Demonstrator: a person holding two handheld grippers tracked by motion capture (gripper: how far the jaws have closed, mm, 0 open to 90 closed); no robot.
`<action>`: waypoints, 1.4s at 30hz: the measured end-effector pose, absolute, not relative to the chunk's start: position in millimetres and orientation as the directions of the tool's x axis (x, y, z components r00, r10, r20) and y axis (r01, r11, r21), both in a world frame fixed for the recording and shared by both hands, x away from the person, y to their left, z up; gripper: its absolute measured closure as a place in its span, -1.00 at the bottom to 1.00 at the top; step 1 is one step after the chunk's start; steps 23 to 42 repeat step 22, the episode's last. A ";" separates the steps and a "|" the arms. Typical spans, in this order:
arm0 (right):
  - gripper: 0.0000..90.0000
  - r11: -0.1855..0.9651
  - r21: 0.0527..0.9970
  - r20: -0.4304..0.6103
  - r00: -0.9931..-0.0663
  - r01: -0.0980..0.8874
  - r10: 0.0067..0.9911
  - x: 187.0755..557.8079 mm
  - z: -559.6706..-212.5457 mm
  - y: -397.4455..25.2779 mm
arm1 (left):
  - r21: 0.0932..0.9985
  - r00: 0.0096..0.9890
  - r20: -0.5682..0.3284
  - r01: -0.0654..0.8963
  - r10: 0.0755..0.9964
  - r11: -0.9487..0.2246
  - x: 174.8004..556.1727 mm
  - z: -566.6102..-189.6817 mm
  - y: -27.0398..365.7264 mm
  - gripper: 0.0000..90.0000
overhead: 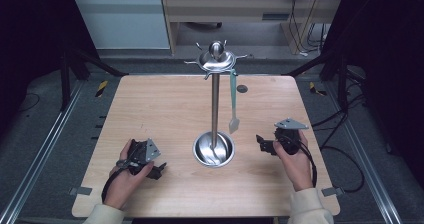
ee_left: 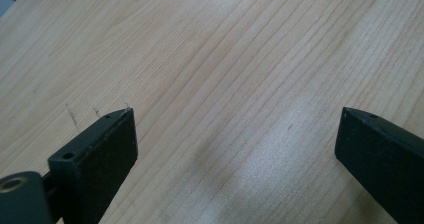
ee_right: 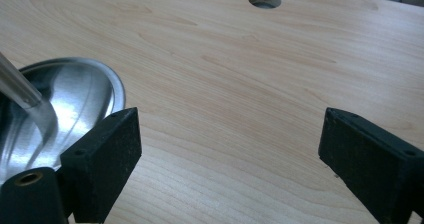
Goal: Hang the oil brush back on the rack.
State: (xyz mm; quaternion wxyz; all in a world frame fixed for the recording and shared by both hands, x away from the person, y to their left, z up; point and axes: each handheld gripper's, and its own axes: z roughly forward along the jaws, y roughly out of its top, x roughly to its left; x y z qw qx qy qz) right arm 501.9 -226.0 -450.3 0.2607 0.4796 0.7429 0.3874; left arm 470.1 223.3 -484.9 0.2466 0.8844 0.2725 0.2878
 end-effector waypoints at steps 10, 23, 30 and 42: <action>-0.76 0.238 0.800 0.011 -0.410 0.551 0.912 510.5 -471.1 -225.8 | 0.591 0.688 0.374 0.340 0.622 -0.731 470.1 -484.8 223.2 -0.93; -0.78 0.227 0.791 0.024 -0.400 0.569 0.916 504.9 -477.7 -228.8 | 0.593 0.686 0.376 0.339 0.623 -0.731 470.0 -484.9 222.9 -0.93; -0.78 0.227 0.791 0.024 -0.400 0.569 0.916 504.9 -477.7 -228.8 | 0.593 0.686 0.376 0.339 0.623 -0.731 470.0 -484.9 222.9 -0.93; -0.78 0.227 0.791 0.024 -0.400 0.569 0.916 504.9 -477.7 -228.8 | 0.593 0.686 0.376 0.339 0.623 -0.731 470.0 -484.9 222.9 -0.93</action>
